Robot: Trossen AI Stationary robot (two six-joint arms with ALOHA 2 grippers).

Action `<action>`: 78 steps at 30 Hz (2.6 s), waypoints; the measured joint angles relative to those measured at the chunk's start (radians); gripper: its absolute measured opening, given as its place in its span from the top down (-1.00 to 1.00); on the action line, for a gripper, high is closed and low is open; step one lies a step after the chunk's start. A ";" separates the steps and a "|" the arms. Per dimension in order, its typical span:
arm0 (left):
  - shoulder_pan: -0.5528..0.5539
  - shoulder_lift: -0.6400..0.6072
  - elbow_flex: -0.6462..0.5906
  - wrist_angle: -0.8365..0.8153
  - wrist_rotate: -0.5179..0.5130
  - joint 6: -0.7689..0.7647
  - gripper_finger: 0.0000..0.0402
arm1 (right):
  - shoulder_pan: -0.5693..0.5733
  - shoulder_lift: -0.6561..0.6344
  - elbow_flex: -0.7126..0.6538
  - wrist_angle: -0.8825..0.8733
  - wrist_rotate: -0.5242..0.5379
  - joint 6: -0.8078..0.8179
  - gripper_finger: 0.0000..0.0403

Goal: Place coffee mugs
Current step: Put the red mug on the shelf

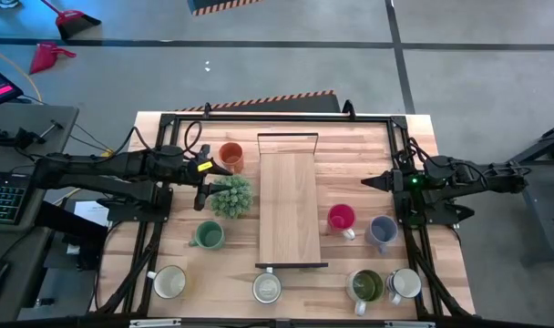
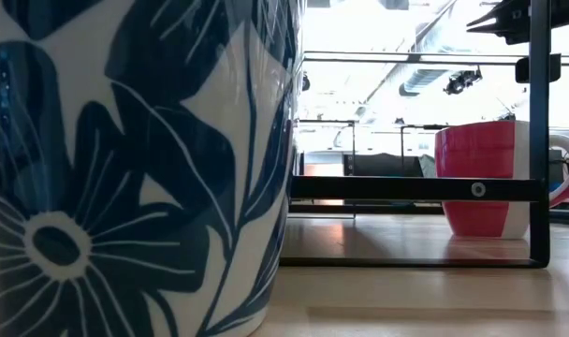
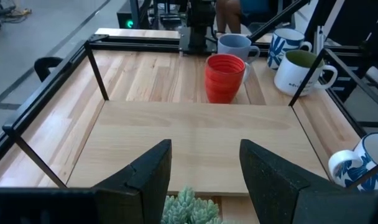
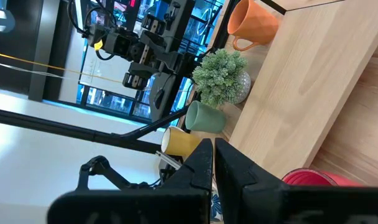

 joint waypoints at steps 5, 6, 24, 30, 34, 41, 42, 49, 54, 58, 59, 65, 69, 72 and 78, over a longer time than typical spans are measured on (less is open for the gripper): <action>0.000 0.000 0.000 0.007 -0.012 0.000 0.10 | 0.000 0.000 0.000 0.000 0.000 0.000 1.00; 0.000 0.000 0.000 0.009 -0.018 0.000 0.10 | 0.000 0.000 0.000 0.000 0.000 0.000 1.00; 0.000 0.007 0.000 0.255 -0.182 -0.024 0.10 | 0.000 0.000 0.000 0.000 0.000 0.000 1.00; 0.000 0.007 0.000 0.264 -0.182 -0.030 0.10 | 0.000 0.000 0.000 0.000 0.000 0.000 1.00; 0.000 0.007 0.000 0.289 -0.182 -0.030 0.10 | 0.000 0.001 0.000 0.000 0.012 0.000 1.00; 0.000 0.007 0.000 0.292 -0.182 -0.097 0.10 | 0.000 0.002 0.000 0.000 0.043 0.000 1.00; 0.000 0.007 0.000 0.292 -0.182 -0.115 0.10 | 0.000 0.002 0.000 0.000 0.059 0.000 1.00; 0.000 0.007 0.000 0.293 -0.182 -0.168 0.10 | 0.000 0.002 0.000 0.028 0.155 0.004 1.00; 0.000 0.017 0.000 0.348 -0.167 -0.237 0.10 | 0.000 0.010 0.000 0.091 0.302 -0.007 1.00; 0.000 0.023 0.000 0.393 -0.127 -0.235 0.10 | 0.000 0.036 0.000 0.166 0.332 -0.214 1.00; 0.000 0.025 0.000 0.393 -0.129 -0.230 0.10 | 0.000 0.047 0.000 0.208 0.324 -0.268 1.00; 0.000 0.026 0.000 0.390 -0.137 -0.140 0.10 | 0.000 0.089 0.000 0.438 0.203 -0.481 1.00; 0.000 0.026 0.000 0.404 -0.137 -0.067 0.10 | 0.000 0.109 0.000 0.485 0.194 -0.474 1.00; 0.000 0.026 0.000 0.412 -0.137 -0.077 0.10 | 0.000 0.113 0.000 0.485 0.238 -0.468 1.00; 0.000 0.026 0.000 0.411 -0.137 -0.139 0.10 | 0.000 0.113 0.000 0.456 0.246 -0.593 1.00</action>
